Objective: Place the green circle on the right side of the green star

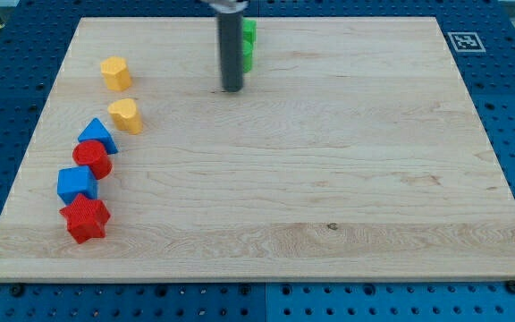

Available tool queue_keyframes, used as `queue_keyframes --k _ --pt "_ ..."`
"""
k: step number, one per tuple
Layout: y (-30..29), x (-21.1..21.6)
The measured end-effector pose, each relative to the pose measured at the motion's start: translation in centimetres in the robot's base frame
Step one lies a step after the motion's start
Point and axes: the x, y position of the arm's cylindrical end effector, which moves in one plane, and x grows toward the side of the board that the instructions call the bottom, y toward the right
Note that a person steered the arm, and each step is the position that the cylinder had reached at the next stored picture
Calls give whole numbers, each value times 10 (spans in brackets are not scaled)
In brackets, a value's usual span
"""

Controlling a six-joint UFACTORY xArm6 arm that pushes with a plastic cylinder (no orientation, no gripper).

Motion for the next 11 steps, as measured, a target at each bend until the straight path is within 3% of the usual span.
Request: queue_keyframes --k 2,4,6,9,11 --pt "-19 -45" --pt "82 -45" --pt "109 -37" --pt "115 -91" --pt "120 -60"
